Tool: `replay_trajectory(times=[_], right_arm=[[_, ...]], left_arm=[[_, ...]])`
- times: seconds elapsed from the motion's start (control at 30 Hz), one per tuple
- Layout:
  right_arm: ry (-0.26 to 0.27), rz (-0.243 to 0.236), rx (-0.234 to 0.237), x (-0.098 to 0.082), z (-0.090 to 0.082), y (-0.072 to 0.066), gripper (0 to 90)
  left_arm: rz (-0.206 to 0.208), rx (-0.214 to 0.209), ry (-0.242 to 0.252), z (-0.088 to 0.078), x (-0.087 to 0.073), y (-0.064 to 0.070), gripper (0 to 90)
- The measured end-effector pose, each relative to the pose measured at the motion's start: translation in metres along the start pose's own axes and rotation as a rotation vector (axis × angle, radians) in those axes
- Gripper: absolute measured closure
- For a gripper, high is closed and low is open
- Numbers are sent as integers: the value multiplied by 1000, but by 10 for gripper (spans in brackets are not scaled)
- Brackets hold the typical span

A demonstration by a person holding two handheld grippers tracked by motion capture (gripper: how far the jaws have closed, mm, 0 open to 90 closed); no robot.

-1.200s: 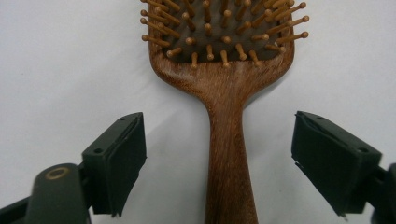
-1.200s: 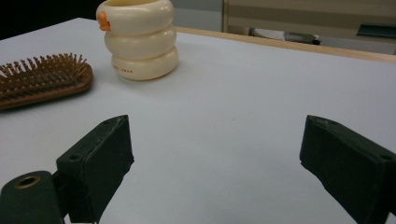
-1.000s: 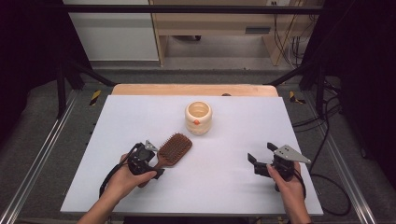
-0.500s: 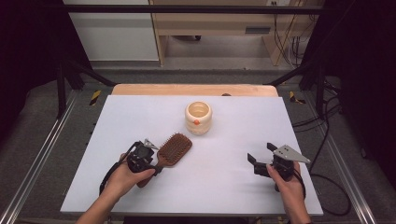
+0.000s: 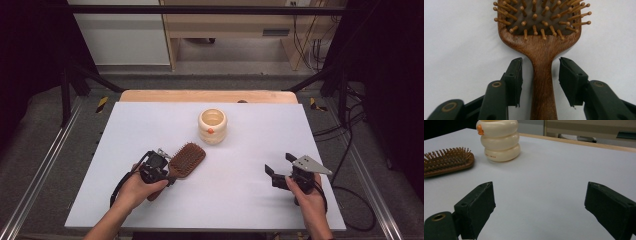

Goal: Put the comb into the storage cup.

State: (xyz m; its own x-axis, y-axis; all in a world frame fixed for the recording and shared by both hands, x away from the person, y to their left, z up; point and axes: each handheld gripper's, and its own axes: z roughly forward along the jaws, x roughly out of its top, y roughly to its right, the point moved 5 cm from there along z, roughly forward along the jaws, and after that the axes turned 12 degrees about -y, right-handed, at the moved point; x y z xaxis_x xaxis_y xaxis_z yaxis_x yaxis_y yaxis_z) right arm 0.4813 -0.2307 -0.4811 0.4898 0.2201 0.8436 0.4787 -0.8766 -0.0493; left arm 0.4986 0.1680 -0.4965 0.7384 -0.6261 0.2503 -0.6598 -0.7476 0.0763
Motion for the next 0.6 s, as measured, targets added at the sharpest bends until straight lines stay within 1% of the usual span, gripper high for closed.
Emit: replay_trajectory(times=[0.27, 0.3, 0.4, 0.53, 0.6], right_arm=[[-3, -1, 3, 0, 0, 0, 95], [-3, -2, 3, 0, 0, 0, 95], [-3, -2, 3, 0, 1, 0, 94], [-4, -4, 3, 0, 1, -1, 94], [-4, -4, 4, 0, 1, -1, 94]], left_arm=[[8, -1, -14, 0, 1, 1, 618], [13, 13, -19, 0, 1, 1, 630], [20, 29, -27, 1, 2, 2, 642], [45, 67, -36, 2, 2, 5, 653], [55, 69, -34, 2, 2, 5, 660]])
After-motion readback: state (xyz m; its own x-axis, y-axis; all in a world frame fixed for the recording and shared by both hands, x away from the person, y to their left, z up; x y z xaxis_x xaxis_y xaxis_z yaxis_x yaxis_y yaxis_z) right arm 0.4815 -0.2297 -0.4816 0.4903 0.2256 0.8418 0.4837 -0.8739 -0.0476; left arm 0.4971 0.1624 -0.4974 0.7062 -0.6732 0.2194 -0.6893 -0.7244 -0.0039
